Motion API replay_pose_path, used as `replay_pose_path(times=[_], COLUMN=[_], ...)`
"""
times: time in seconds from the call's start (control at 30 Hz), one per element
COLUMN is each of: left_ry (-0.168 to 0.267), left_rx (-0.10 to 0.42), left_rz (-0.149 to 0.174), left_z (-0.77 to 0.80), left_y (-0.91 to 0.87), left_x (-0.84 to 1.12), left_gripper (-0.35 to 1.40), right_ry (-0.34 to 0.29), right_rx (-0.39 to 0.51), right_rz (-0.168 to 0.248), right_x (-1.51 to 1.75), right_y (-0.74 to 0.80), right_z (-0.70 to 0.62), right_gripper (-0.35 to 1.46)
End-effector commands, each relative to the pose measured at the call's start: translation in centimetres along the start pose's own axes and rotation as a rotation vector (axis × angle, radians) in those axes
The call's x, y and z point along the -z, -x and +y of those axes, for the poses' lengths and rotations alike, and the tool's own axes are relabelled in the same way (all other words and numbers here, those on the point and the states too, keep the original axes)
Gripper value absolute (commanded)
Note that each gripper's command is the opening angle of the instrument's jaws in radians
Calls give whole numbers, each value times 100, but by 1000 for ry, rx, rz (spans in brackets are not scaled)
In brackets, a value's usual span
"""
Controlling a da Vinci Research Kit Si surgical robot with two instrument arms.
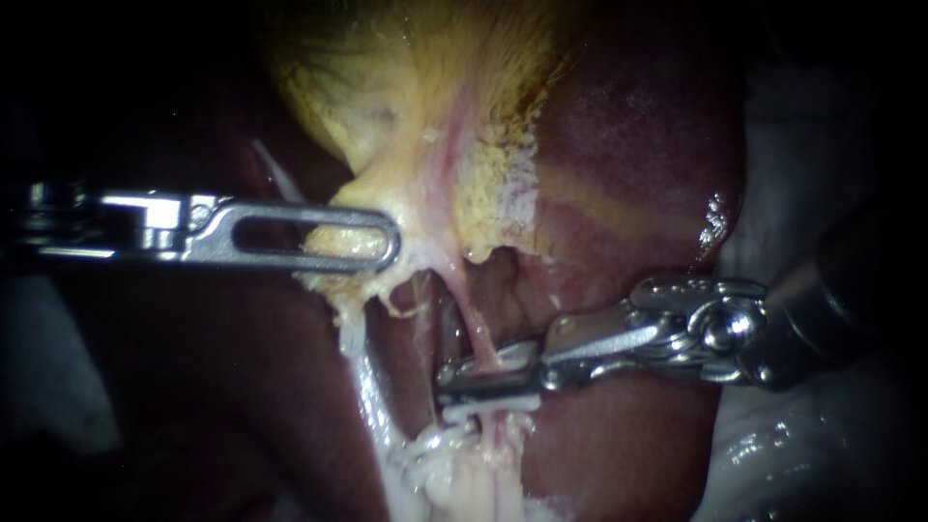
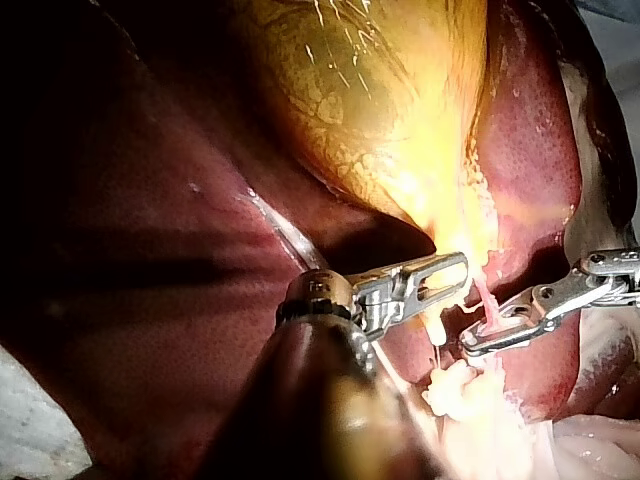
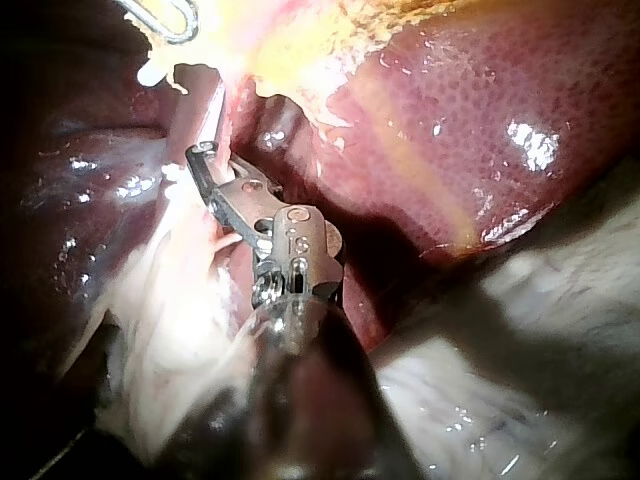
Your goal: Going back second clip right tube
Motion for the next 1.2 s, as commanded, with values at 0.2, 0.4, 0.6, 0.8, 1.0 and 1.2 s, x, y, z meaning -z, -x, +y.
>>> replay_pose_path(times=[0.2, 0.4, 0.6, 0.8, 1.0, 1.2], left_ry=[0, 2, 1, 2, 2, 2], left_rx=[0, 0, 0, 0, 0, 0], left_rz=[0, -2, -1, -2, -2, -2], left_z=[0, 0, 0, 0, 0, 1], left_y=[0, 0, 0, 0, 0, 1], left_x=[1, 1, 2, 4, 4, 4], left_gripper=[-35, -35, -35, -35, -35, -35], right_ry=[0, -1, 33, 63, 55, 16], right_rx=[0, 1, 224, 323, 368, 397], right_rz=[0, 0, 42, 90, 89, 77], right_x=[0, 0, -13, -27, -17, -7], right_y=[0, 1, 8, 18, 20, 27], right_z=[0, -2, 2, 12, 7, -1], right_gripper=[-35, -35, 43, 50, 50, 50])
